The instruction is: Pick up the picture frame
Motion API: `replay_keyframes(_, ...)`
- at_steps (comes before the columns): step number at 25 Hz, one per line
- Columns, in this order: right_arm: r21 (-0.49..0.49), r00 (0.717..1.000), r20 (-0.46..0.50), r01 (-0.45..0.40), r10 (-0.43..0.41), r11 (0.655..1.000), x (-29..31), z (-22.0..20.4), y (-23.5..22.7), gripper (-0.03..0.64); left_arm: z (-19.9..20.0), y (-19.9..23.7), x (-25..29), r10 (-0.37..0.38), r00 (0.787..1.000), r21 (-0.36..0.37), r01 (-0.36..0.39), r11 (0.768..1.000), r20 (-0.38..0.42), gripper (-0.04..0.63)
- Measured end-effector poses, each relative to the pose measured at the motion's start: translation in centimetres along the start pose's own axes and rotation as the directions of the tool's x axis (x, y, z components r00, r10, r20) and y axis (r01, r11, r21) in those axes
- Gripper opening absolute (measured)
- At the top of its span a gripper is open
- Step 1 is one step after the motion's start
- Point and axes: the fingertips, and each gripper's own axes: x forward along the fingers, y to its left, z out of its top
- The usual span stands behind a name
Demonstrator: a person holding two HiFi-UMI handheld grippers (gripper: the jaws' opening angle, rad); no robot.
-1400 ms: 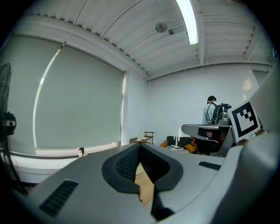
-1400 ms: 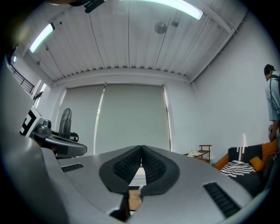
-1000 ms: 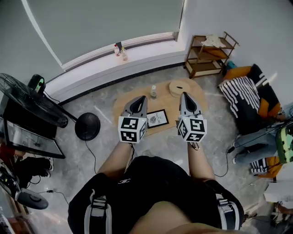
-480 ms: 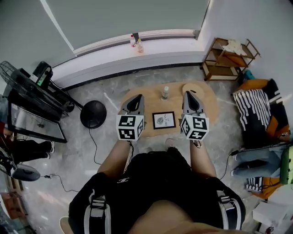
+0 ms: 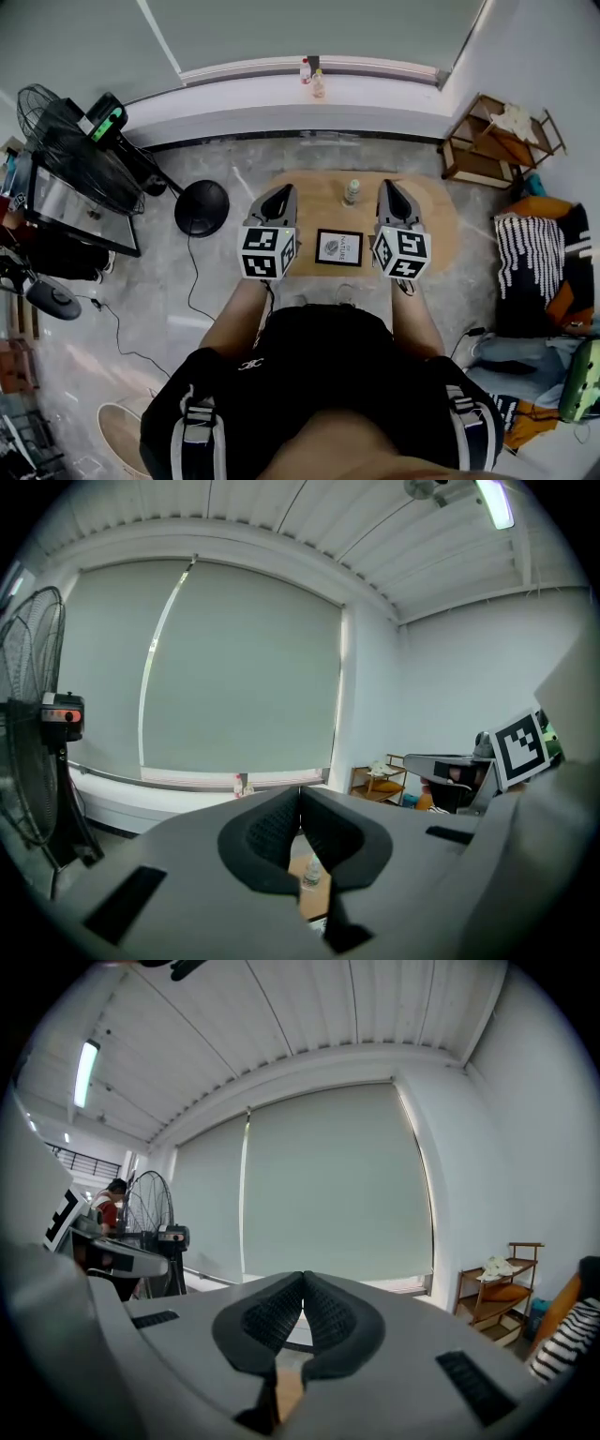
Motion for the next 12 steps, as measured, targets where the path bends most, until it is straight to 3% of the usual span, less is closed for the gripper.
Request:
replay_keyframes(7,0.014,0.998,-0.053,-0.024,0.025,1.0,2.2,-2.1,-2.1,0.017,-1.7,0.4,2.6,0.041,0.998,-0.039,-0.043,0.998,-0.046,0.023)
replay_keyframes(11,0.062,0.992,-0.116,-0.038,0.045,0.997,2.8,-5.1,-3.0,0.018,-4.6,0.1,4.3,-0.006,0.993,-0.085,-0.005,0.996,-0.122,0.033)
replay_keyframes(12,0.077,0.989,-0.137,-0.041,0.052,0.996,2.9,-6.0,-3.3,0.02,-5.7,-0.1,4.8,-0.018,0.989,-0.098,0.003,0.995,-0.147,0.068)
